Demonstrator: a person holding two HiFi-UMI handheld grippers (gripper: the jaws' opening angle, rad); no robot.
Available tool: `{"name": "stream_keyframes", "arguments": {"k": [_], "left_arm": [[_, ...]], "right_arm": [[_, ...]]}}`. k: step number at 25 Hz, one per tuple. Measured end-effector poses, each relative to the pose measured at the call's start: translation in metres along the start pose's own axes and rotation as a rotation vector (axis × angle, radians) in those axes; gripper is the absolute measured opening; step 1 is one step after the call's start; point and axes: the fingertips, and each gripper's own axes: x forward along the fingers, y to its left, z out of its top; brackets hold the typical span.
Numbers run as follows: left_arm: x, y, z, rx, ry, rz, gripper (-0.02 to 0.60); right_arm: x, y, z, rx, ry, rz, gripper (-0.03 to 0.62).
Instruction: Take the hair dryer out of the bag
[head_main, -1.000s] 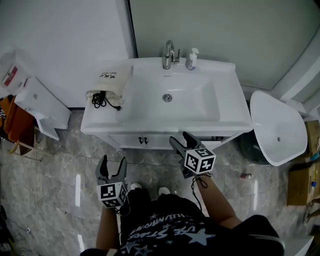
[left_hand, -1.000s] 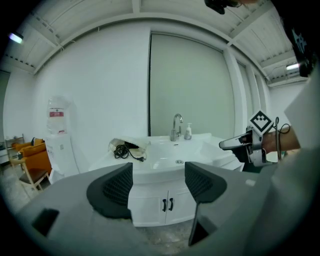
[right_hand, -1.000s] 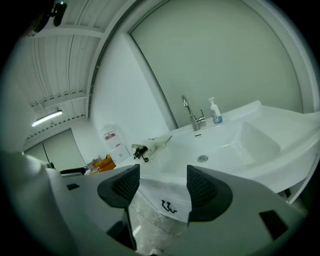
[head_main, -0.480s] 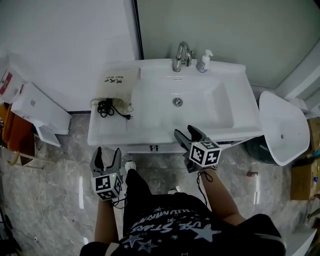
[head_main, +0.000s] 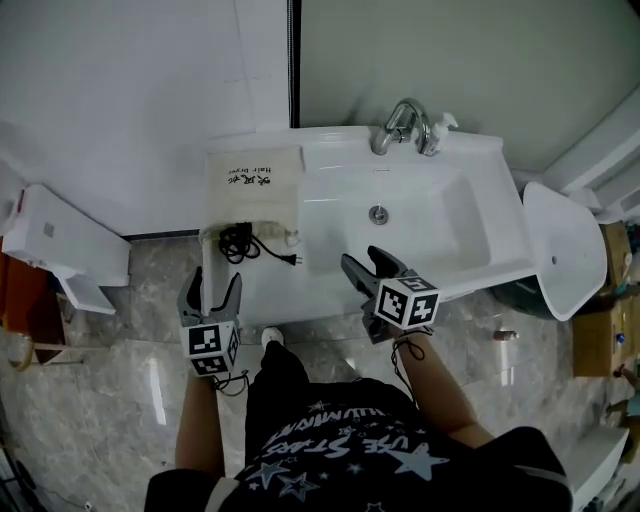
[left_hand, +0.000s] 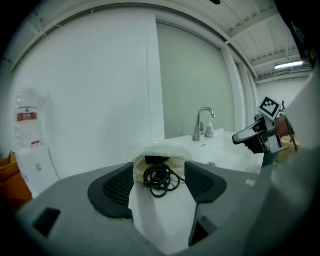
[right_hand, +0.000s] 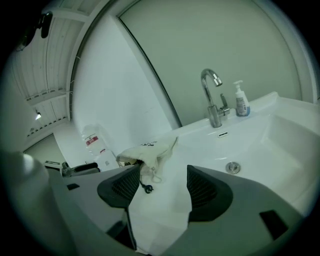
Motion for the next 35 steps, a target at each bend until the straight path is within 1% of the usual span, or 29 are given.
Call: {"name": "stream_keyframes", "arguments": {"k": [3, 7, 10, 13, 14, 15, 17, 19, 21, 23, 27, 31, 35], "left_arm": [[0.023, 0.025, 0.005, 0.048, 0.005, -0.031, 0.324], [0.055, 0.051, 0.003, 0.101, 0.037, -0.088, 0.324], [0.079, 0.062, -0.003, 0.12, 0.072, -0.14, 0.324], [0.099, 0.067, -0.01, 0.166, 0.098, -0.187, 0.317], [0.105, 0.068, -0.014, 0.183, 0.107, -0.2, 0.305], [0.11, 0.069, -0.018, 0.198, 0.118, -0.212, 0.273], [0.118, 0.071, -0.02, 0.225, 0.126, -0.233, 0.164], [0.122, 0.071, -0.014, 0.236, 0.108, -0.265, 0.105], [0.126, 0.069, -0.007, 0.231, 0.088, -0.308, 0.081], [0.129, 0.069, -0.001, 0.212, 0.087, -0.348, 0.067], [0.134, 0.072, 0.006, 0.162, 0.105, -0.405, 0.058], [0.14, 0.07, 0.009, 0.145, 0.111, -0.452, 0.054], [0.143, 0.069, 0.011, 0.109, 0.107, -0.481, 0.054]], "right_arm": [[0.034, 0.034, -0.003, 0.036, 0.041, 0.049, 0.284], [0.08, 0.075, -0.005, 0.032, 0.081, 0.081, 0.284], [0.106, 0.099, -0.009, 0.045, 0.113, 0.097, 0.284], [0.126, 0.118, -0.021, 0.048, 0.167, 0.111, 0.282], [0.132, 0.123, -0.025, 0.049, 0.184, 0.116, 0.281], [0.138, 0.128, -0.029, 0.051, 0.199, 0.122, 0.279], [0.149, 0.136, -0.033, 0.057, 0.221, 0.135, 0.273], [0.161, 0.144, -0.033, 0.074, 0.232, 0.148, 0.261], [0.174, 0.148, -0.031, 0.102, 0.237, 0.152, 0.247], [0.188, 0.147, -0.028, 0.121, 0.249, 0.141, 0.233], [0.212, 0.138, -0.025, 0.14, 0.291, 0.083, 0.224], [0.236, 0.13, -0.02, 0.167, 0.327, 0.032, 0.224], [0.258, 0.123, -0.022, 0.124, 0.373, -0.037, 0.227]]}}
